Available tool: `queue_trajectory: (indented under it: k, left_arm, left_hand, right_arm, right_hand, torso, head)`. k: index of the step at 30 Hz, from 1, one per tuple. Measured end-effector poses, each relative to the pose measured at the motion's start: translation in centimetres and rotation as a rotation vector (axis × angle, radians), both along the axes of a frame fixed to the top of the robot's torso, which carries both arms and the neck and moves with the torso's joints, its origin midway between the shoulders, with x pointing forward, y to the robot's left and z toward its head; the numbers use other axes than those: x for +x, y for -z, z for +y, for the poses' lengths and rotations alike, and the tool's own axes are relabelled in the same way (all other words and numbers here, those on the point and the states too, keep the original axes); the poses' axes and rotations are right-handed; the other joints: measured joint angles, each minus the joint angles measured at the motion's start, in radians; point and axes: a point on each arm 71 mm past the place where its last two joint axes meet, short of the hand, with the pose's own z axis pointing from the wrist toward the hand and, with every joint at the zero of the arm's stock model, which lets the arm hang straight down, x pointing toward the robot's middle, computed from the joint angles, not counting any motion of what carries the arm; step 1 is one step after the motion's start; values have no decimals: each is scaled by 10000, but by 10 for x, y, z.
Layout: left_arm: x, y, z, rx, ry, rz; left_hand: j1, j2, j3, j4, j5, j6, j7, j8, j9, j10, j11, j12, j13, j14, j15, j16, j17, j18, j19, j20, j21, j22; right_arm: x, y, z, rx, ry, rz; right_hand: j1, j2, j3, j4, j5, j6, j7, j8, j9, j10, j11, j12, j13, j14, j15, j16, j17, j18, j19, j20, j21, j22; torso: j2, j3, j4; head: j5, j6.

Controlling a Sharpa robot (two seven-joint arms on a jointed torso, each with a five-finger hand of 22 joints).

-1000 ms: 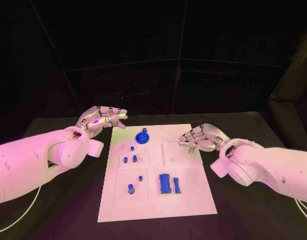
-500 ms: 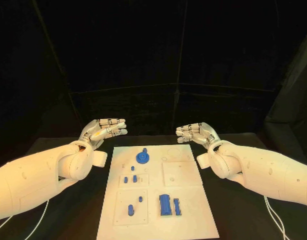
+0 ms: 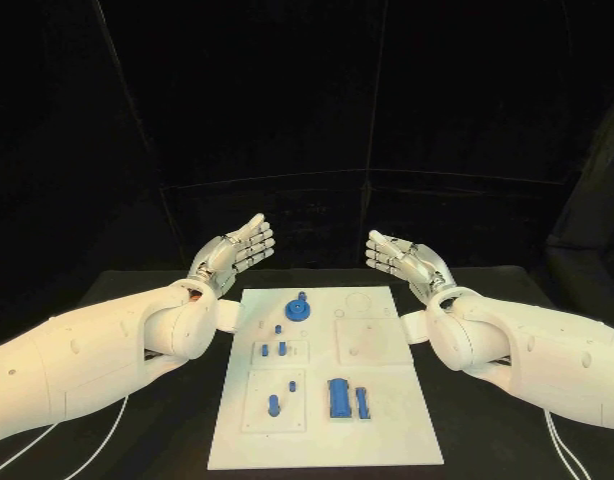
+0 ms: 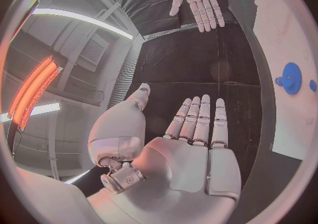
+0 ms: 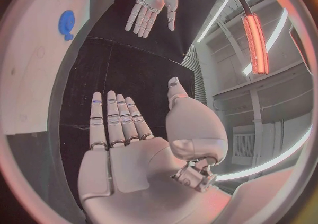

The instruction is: Assemble the parts on the task board

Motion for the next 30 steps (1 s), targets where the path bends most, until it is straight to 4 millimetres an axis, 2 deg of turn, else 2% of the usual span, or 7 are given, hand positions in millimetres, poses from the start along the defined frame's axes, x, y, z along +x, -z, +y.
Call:
queue_trajectory:
  k: [3,6,10,12,17,21,30]
  left_arm:
    - [-15,4,-8,-3,-274,139]
    - [-28,7,-15,81,-636,253]
    - [-41,7,-19,274,-1178,301]
    - [-45,7,-20,377,-1411,305]
    - [-51,7,-19,664,-1959,291]
    - [-51,7,-18,811,-2209,255]
    - [-51,6,-16,953,-2444,217]
  left_hand:
    - [-779,29,-219,1,0,-597,-305,-41,-17,-646,-202,-8,-9,-580,-129,-160,-74,-61,-471,-156,-173,-193]
    - [-1547,45,-439,1,0,-1189,-543,-40,-29,-1271,-353,-51,-21,-1148,-215,-324,-126,-157,-935,-309,-263,-387]
    - [-2360,56,-660,3,-39,-1804,-720,-39,-29,-1938,-450,-53,-30,-1752,-277,-516,-158,-621,-1418,-557,-326,-589]
    - [-2709,58,-767,2,-39,-2073,-764,-38,-33,-2224,-476,-54,-34,-2014,-296,-724,-162,-709,-1625,-764,-377,-675]
    - [-3491,64,-932,2,-39,-2671,-842,-74,-42,-2867,-521,-54,-39,-2600,-320,-1115,-179,-940,-2093,-1102,-379,-1043]
    - [-4048,66,-1332,0,-39,-3102,-871,-74,-43,-3329,-537,-53,-38,-3012,-334,-1252,-179,-946,-2431,-1242,-383,-1387]
    - [-4940,67,-1785,2,-39,-3790,-894,-73,-41,-4060,-542,-53,-36,-3663,-333,-1376,-184,-944,-2930,-1353,-420,-1650]
  right_arm:
    - [-14,-4,10,398,227,90]
    - [-25,-7,15,674,571,181]
    - [-33,-9,16,855,1054,279]
    - [-35,-9,16,883,1243,301]
    - [-35,-9,14,894,1618,324]
    - [-35,-9,13,894,1775,339]
    - [-35,-9,12,896,1936,357]
  right_hand:
    - [-866,-32,174,-13,-208,-593,-208,0,-152,-665,-120,-41,-53,-702,-25,-112,-164,-11,-556,-118,-204,-88]
    - [-1774,-51,271,-26,-354,-1220,-538,0,-262,-1372,-198,-40,-92,-1439,-46,-177,-280,-155,-1141,-441,-421,-149]
    - [-2685,-64,346,-22,-432,-1856,-765,0,-332,-2071,-247,-40,-109,-2176,-60,-228,-353,-198,-1714,-756,-632,-187]
    - [-3080,-69,352,-29,-432,-2126,-836,-37,-350,-2373,-266,-40,-116,-2500,-68,-228,-375,-476,-1976,-843,-732,-194]
    - [-3988,-75,403,-24,-490,-2757,-939,-38,-374,-3068,-284,-61,-125,-3239,-64,-228,-405,-783,-2553,-988,-983,-209]
    - [-4593,-78,403,-24,-490,-3175,-973,-38,-388,-3534,-286,-76,-130,-3721,-72,-266,-411,-937,-2940,-1033,-1399,-210]
    - [-5632,-80,402,-24,-490,-3900,-1011,-38,-391,-4342,-306,-76,-129,-4585,-63,-266,-423,-935,-3606,-1076,-1773,-220]
  torso:
    - [-90,35,-29]
    - [-138,52,-42]
    - [-164,61,-49]
    - [-171,63,-53]
    - [-177,65,-55]
    - [-179,67,-56]
    - [-181,67,-58]
  head:
    - [52,-35]
    - [67,-42]
    - [70,-45]
    - [70,-46]
    - [71,-47]
    - [71,-46]
    - [71,-45]
